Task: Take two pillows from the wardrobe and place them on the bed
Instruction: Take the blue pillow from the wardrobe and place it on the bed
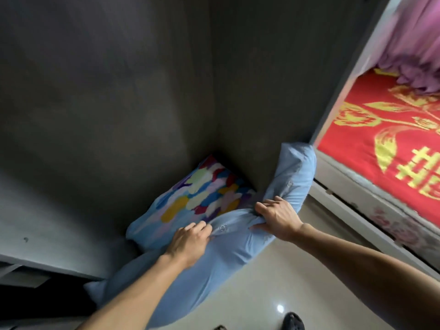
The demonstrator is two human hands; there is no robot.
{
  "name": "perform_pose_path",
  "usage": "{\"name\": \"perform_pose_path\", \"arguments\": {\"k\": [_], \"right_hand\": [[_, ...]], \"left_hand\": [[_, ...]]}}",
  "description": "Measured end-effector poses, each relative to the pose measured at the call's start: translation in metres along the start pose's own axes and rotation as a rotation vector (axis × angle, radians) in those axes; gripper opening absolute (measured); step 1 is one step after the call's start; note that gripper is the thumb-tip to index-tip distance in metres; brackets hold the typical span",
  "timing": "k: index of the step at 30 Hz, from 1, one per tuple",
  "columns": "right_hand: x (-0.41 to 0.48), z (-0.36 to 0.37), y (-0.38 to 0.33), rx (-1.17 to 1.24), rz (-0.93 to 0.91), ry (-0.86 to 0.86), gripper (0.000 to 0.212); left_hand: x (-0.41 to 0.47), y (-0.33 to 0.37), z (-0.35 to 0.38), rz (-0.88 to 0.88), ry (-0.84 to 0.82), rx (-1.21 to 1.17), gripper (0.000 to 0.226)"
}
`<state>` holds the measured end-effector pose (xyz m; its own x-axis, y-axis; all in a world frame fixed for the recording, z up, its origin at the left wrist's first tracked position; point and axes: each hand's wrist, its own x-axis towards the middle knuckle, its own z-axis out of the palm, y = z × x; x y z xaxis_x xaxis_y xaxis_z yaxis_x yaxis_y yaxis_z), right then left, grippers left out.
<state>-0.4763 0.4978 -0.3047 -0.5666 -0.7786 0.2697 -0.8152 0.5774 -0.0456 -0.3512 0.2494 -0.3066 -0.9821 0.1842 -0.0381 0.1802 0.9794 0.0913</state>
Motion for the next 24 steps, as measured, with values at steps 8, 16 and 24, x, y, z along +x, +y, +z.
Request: {"name": "perform_pose_path", "arguments": {"k": [8,16,24], "right_hand": [[-0.037,-0.06,0.038,0.094,0.105,0.102,0.059],[-0.131,-0.109,0.13,-0.021,0.108,0.098,0.056],[-0.232,-0.159,0.261,-0.102,0.208,0.069,0.044]], "left_hand": [[0.024,0.055,-0.085,0.128,0.178,0.154,0.023],[0.081,0.187,-0.09,0.0,0.248,0.037,0.021],[0.191,0.322,-0.068,0.178,0.212,-0.049,0.03]]}}
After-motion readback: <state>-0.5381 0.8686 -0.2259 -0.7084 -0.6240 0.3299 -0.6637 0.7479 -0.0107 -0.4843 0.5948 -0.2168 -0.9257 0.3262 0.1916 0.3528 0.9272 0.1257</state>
